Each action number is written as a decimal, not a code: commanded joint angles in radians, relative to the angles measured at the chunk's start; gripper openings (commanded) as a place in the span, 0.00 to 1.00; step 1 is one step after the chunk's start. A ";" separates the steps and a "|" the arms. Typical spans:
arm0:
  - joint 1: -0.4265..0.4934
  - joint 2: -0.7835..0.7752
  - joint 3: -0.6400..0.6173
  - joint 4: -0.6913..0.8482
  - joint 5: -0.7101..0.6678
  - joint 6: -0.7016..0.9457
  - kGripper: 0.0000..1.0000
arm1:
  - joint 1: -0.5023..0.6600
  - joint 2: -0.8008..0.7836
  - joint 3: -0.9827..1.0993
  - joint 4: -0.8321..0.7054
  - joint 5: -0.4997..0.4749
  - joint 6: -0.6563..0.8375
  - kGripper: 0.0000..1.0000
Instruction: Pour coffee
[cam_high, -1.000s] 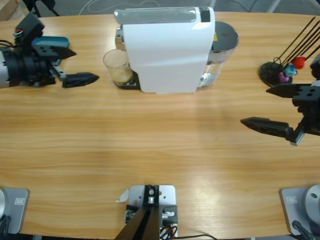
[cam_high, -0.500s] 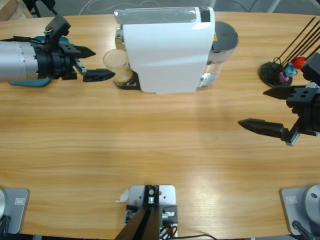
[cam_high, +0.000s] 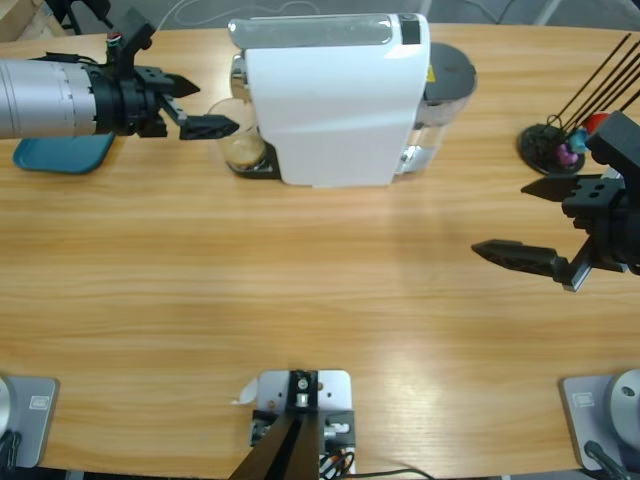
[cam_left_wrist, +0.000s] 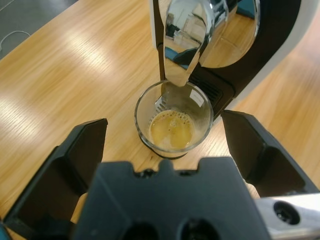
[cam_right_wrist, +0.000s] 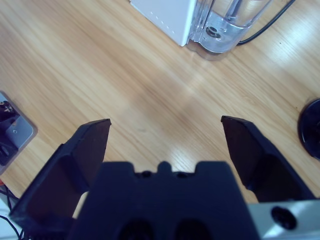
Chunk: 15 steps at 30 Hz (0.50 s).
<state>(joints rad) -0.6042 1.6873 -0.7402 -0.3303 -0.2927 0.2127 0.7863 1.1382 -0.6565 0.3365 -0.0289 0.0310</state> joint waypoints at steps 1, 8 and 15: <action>0.006 0.068 0.003 -0.010 -0.040 0.010 1.00 | -0.010 0.018 0.003 0.012 -0.005 -0.014 1.00; 0.004 0.109 0.001 -0.038 -0.041 0.010 1.00 | -0.010 0.019 0.002 0.015 -0.003 -0.014 1.00; 0.001 0.154 -0.001 -0.056 -0.067 0.019 1.00 | -0.010 0.023 0.000 0.019 -0.005 -0.014 1.00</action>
<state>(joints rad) -0.6043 1.7650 -0.7431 -0.3677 -0.3236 0.2174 0.7863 1.1386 -0.6567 0.3407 -0.0289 0.0308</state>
